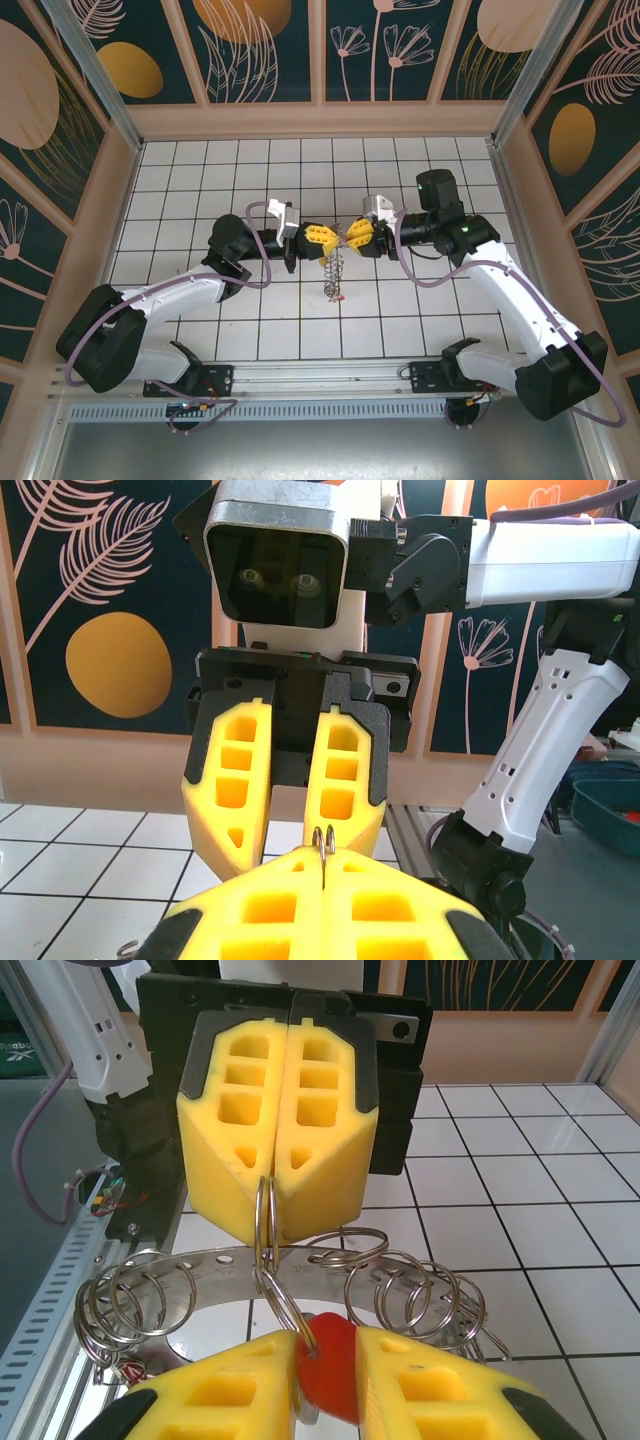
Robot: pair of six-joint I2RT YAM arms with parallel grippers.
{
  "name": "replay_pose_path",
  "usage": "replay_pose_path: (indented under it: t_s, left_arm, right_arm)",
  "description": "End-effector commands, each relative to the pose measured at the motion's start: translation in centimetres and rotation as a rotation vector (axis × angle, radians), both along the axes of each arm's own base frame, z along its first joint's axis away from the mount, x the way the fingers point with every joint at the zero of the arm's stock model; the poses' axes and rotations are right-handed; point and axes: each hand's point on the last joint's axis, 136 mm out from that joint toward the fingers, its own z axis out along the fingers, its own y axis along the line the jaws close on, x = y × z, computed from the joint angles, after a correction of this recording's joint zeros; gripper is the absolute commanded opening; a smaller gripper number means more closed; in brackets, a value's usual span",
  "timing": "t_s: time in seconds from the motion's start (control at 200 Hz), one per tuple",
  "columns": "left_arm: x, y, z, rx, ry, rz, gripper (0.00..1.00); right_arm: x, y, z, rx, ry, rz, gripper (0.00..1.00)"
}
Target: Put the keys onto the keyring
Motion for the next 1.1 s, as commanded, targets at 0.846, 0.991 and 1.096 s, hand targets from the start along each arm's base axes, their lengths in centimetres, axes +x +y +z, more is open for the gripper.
replay_pose_path:
  t_s: [0.846, 0.991, 1.096]
  left_arm:
    - [-0.5, -0.8, 1.8, -0.071, -0.04, -0.046, 0.0]
    - [-0.4, -1.0, 1.9, -0.1, -0.015, -0.048, 0.0]
    - [-0.3, -0.9, 1.9, -0.105, -0.016, -0.041, 0.0]
  right_arm:
    - [-0.8, 2.9, -1.3, 0.004, 0.081, 0.09, 0.0]
    - [-0.5, 2.8, -1.1, 0.002, 0.072, 0.074, 0.0]
    - [-0.2, 2.0, -0.6, 0.012, 0.063, 0.051, 0.05]
